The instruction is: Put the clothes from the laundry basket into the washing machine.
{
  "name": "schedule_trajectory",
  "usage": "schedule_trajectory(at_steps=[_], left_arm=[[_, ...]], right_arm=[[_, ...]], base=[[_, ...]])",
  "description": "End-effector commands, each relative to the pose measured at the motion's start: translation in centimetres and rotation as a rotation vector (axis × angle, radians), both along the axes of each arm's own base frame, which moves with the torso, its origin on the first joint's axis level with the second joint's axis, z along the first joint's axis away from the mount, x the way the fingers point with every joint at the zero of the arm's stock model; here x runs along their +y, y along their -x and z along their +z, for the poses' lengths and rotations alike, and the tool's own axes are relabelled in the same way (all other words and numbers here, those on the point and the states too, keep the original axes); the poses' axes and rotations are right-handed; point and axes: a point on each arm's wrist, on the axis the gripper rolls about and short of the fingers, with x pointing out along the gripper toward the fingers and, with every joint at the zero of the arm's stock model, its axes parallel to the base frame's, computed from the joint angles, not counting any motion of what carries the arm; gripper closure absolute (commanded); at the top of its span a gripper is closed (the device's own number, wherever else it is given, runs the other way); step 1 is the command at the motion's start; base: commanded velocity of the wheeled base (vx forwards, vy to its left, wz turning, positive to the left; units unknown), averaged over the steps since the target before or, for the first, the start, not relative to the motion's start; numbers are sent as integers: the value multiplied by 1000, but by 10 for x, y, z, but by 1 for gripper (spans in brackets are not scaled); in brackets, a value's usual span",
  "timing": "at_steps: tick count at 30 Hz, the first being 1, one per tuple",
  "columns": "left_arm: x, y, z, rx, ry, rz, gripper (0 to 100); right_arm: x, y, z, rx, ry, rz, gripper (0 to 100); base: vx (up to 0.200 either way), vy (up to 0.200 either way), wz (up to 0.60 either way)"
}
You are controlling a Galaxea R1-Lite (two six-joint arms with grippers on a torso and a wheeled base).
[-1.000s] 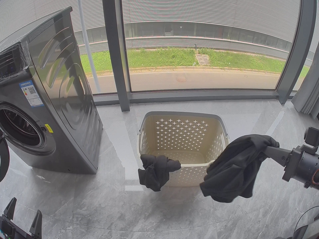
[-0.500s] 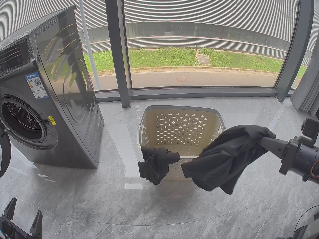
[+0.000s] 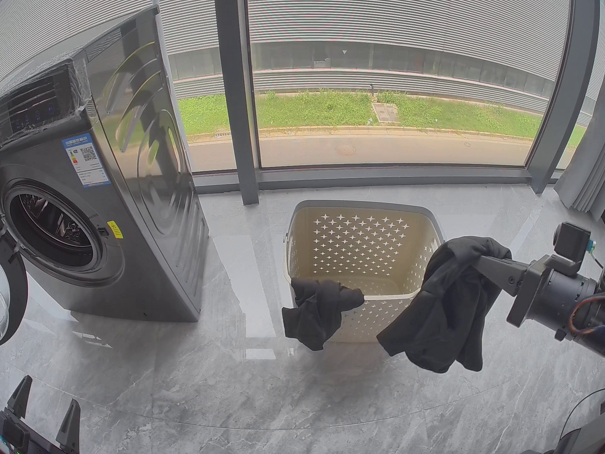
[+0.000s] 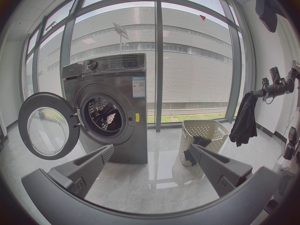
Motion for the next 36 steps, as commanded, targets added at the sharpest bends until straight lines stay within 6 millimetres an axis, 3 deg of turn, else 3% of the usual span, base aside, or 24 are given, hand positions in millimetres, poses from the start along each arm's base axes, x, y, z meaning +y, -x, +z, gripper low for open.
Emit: schedule_trajectory(at_steps=[1,36], left_arm=[[0,0,-5,1,6,1,0],[0,0,-5,-2,3,0,0]], right_arm=[[6,-9,-18,39,62,-1,100],[8,-15,-20,41,79,-26,100]], base=[[0,200,0],[0,200,0]])
